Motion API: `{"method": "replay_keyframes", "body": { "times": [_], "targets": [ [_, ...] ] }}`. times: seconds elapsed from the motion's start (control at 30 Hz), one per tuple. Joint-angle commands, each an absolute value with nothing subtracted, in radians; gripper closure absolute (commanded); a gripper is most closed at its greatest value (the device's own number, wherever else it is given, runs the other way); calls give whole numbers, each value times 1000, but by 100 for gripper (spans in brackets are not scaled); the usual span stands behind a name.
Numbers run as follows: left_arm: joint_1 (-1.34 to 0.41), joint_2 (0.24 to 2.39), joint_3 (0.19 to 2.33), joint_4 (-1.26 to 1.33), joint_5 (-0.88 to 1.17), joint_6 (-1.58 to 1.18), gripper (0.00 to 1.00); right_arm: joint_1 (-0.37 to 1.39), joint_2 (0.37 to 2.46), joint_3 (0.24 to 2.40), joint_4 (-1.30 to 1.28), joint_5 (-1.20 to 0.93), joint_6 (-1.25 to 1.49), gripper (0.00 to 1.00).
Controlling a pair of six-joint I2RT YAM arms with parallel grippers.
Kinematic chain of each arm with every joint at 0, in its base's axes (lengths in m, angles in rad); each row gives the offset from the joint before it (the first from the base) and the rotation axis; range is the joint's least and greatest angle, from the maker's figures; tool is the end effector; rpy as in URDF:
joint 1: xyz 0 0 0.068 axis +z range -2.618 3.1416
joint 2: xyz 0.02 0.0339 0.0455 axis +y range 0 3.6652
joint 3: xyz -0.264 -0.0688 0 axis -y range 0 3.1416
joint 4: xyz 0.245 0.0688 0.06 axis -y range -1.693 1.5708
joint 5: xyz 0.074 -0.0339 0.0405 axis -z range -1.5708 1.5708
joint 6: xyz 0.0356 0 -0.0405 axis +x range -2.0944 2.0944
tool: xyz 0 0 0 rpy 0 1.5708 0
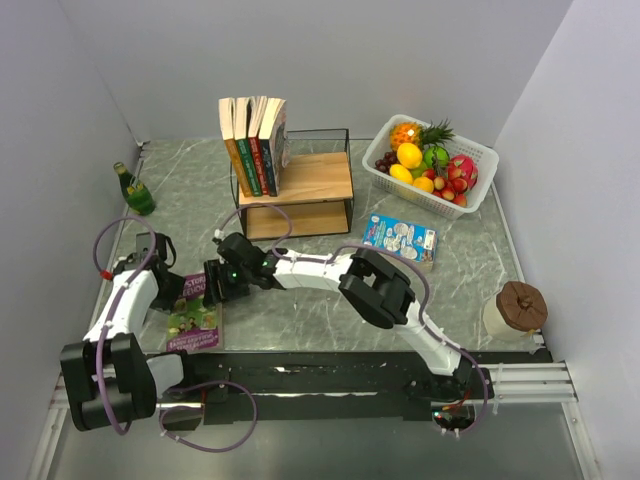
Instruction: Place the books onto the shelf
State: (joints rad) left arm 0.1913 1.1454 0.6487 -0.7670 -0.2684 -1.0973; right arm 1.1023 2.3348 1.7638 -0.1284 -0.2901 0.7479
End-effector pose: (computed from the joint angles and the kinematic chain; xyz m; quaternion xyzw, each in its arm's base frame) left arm 0.1826 0.0450 0.1867 -0.6046 0.7707 0.0525 0.1942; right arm 0.2275 0.4721 0.1526 -0.2182 0.8723 0.4124 0.1466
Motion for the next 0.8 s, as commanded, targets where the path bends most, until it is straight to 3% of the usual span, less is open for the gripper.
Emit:
{"method": "replay_keyframes", "body": {
  "times": [0.0,0.03,0.1,0.13,0.2,0.43,0.77],
  "targets": [
    [196,1115,646,-747,-242,-1104,51,1123,2368,1799,-158,-339,767,48],
    [196,1115,647,-746,-236,-1103,51,1121,2373,1804,-166,-339,775,65],
    [196,1112,650,-749,-233,-1095,51,1118,2385,1809,-184,-344,794,78],
    [196,1106,650,-747,-230,-1092,52,1118,2388,1807,-187,-345,801,89],
    [195,1101,650,-744,-226,-1092,52,1115,2395,1796,-192,-344,818,100],
    [195,1049,663,-736,-216,-1068,54,1098,2283,1611,-161,-273,812,100],
    [193,959,598,-579,70,-971,53,1020,1815,968,-35,-160,790,100]
  ]
}}
